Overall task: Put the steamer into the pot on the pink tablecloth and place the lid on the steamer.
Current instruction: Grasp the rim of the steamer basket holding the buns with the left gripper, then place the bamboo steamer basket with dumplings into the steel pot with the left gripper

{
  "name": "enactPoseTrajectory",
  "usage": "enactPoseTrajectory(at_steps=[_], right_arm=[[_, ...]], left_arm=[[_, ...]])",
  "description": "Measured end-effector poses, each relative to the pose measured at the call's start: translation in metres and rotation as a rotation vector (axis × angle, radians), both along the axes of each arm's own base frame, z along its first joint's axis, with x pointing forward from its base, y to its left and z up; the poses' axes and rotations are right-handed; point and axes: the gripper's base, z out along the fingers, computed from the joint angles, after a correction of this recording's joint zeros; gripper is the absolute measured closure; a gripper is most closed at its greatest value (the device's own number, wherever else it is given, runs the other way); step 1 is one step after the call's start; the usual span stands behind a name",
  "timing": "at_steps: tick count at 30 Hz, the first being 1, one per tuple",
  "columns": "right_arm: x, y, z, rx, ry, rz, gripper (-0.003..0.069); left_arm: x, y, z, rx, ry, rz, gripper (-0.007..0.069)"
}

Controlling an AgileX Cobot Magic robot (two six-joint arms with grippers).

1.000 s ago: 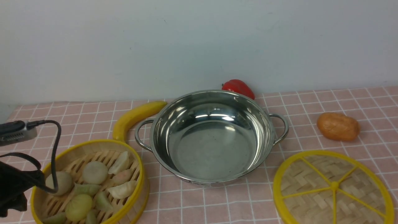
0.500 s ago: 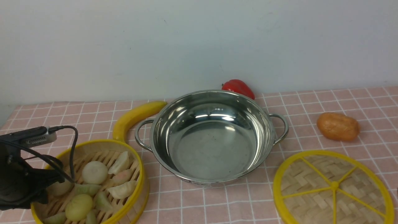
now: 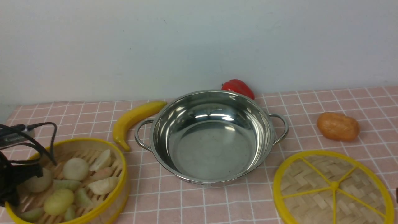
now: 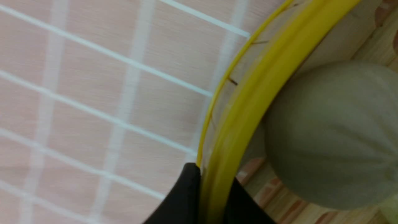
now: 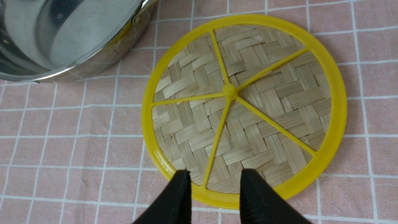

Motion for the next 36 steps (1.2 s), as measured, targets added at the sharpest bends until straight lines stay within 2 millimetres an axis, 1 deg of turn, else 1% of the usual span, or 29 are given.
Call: enactPoseTrajectory(at_steps=[1, 3, 4, 5, 7, 8, 10, 12, 13, 16, 19, 20, 21, 22, 23, 25, 28, 30, 31, 36], right_arm=[[0.000, 0.000, 0.000, 0.000, 0.000, 0.000, 0.0419], [0.000, 0.000, 0.000, 0.000, 0.000, 0.000, 0.0419], [0.000, 0.000, 0.000, 0.000, 0.000, 0.000, 0.0419], [0.000, 0.000, 0.000, 0.000, 0.000, 0.000, 0.0419], [0.000, 0.000, 0.000, 0.000, 0.000, 0.000, 0.0419], [0.000, 0.000, 0.000, 0.000, 0.000, 0.000, 0.0419], [0.000, 0.000, 0.000, 0.000, 0.000, 0.000, 0.0419], [0.000, 0.000, 0.000, 0.000, 0.000, 0.000, 0.0419], [0.000, 0.000, 0.000, 0.000, 0.000, 0.000, 0.0419], [0.000, 0.000, 0.000, 0.003, 0.000, 0.000, 0.0419], [0.000, 0.000, 0.000, 0.004, 0.000, 0.000, 0.0419], [0.000, 0.000, 0.000, 0.004, 0.000, 0.000, 0.0419], [0.000, 0.000, 0.000, 0.004, 0.000, 0.000, 0.0419], [0.000, 0.000, 0.000, 0.004, 0.000, 0.000, 0.0419], [0.000, 0.000, 0.000, 0.004, 0.000, 0.000, 0.0419], [0.000, 0.000, 0.000, 0.004, 0.000, 0.000, 0.0419], [0.000, 0.000, 0.000, 0.005, 0.001, 0.000, 0.0419], [0.000, 0.000, 0.000, 0.007, 0.001, 0.000, 0.0419], [0.000, 0.000, 0.000, 0.007, 0.001, 0.000, 0.0419], [0.000, 0.000, 0.000, 0.009, 0.002, -0.003, 0.0419]], left_arm=[[0.001, 0.002, 0.003, 0.004, 0.001, -0.002, 0.0599], [-0.002, 0.016, 0.030, 0.037, -0.018, 0.019, 0.0599], [-0.002, 0.018, 0.035, 0.042, -0.020, 0.022, 0.0599], [0.000, 0.023, 0.058, 0.067, -0.060, 0.028, 0.0599], [0.004, 0.021, 0.076, 0.068, -0.091, 0.027, 0.0599], [0.009, 0.017, 0.089, 0.063, -0.120, 0.006, 0.0599], [0.018, 0.006, 0.102, 0.055, -0.149, -0.037, 0.0599], [0.030, -0.018, 0.116, 0.032, -0.189, -0.119, 0.0599], [0.035, -0.026, 0.121, 0.027, -0.208, -0.145, 0.0599], [0.057, -0.074, 0.133, -0.025, -0.272, -0.278, 0.0599], [0.078, -0.127, 0.129, -0.074, -0.283, -0.402, 0.0599], [0.082, -0.138, 0.126, -0.082, -0.281, -0.424, 0.0599], [0.089, -0.156, 0.121, -0.094, -0.277, -0.462, 0.0599], [0.092, -0.163, 0.118, -0.097, -0.275, -0.477, 0.0599], [0.102, -0.189, 0.109, -0.111, -0.266, -0.529, 0.0599], [0.114, -0.216, 0.096, -0.117, -0.244, -0.582, 0.0599], [0.129, -0.244, 0.077, -0.100, -0.221, -0.628, 0.0599], [0.140, -0.256, 0.069, -0.083, -0.226, -0.646, 0.0599], [0.146, -0.263, 0.061, -0.074, -0.224, -0.656, 0.0599], [0.162, -0.274, 0.044, -0.051, -0.214, -0.668, 0.0599]])
